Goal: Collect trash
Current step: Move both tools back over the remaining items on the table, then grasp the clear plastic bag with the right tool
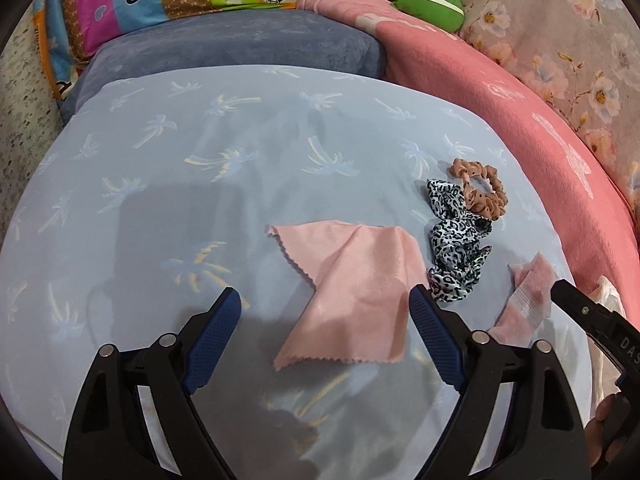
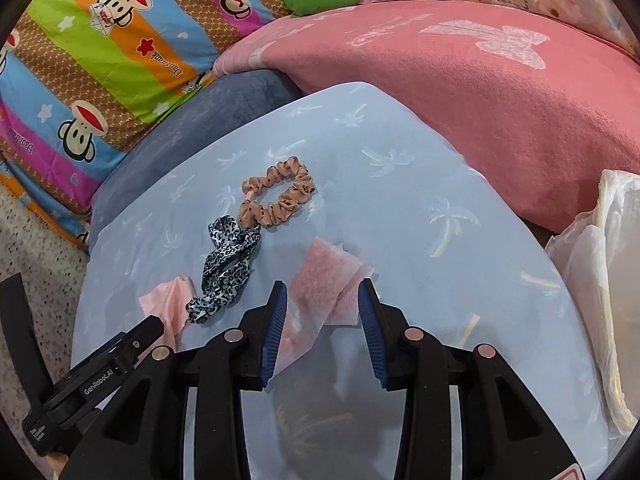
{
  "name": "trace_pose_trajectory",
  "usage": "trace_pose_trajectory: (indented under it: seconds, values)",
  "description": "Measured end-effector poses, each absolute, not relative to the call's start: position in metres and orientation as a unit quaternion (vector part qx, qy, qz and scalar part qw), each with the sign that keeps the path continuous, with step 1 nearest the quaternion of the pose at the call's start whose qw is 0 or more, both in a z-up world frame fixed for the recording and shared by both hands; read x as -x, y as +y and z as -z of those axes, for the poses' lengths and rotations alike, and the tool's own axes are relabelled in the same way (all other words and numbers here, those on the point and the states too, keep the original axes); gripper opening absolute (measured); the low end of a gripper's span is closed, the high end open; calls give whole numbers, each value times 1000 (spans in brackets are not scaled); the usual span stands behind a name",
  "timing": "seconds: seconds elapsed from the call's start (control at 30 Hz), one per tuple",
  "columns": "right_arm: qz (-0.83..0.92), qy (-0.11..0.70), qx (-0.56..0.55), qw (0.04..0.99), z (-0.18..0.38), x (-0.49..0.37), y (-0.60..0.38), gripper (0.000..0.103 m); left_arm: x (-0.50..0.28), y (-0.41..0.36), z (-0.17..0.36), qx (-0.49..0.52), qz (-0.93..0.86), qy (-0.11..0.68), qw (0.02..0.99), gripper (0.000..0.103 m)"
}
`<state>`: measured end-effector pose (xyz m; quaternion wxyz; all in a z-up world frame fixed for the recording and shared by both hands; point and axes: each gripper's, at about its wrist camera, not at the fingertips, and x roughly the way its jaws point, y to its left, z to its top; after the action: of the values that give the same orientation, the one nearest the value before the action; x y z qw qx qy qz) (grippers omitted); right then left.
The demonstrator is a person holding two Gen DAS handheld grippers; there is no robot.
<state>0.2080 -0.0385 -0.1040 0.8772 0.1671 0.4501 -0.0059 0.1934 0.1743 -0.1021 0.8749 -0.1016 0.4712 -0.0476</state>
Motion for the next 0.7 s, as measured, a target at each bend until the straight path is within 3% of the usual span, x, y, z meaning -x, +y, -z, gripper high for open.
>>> trace_pose_trajectory:
  seconds: [0.17, 0.27, 0.43, 0.53, 0.7]
  values:
    - [1, 460, -160, 873, 116, -217, -30, 37, -194, 172, 103, 89, 49, 467, 878, 70]
    - [-4, 464, -154, 872, 120, -218, -24, 34, -193, 173, 102, 88, 52, 467, 878, 52]
    - [-14, 466, -143, 873, 122, -213, -17, 18, -196, 171, 102, 94, 57, 475, 873, 13]
    - [-24, 464, -134, 875, 117, -207, -12, 8, -191, 170, 97, 93, 53, 473, 875, 5]
    - [-37, 448, -135, 883, 98, -190, -10, 7, -176, 165, 78, 89, 59, 455, 884, 5]
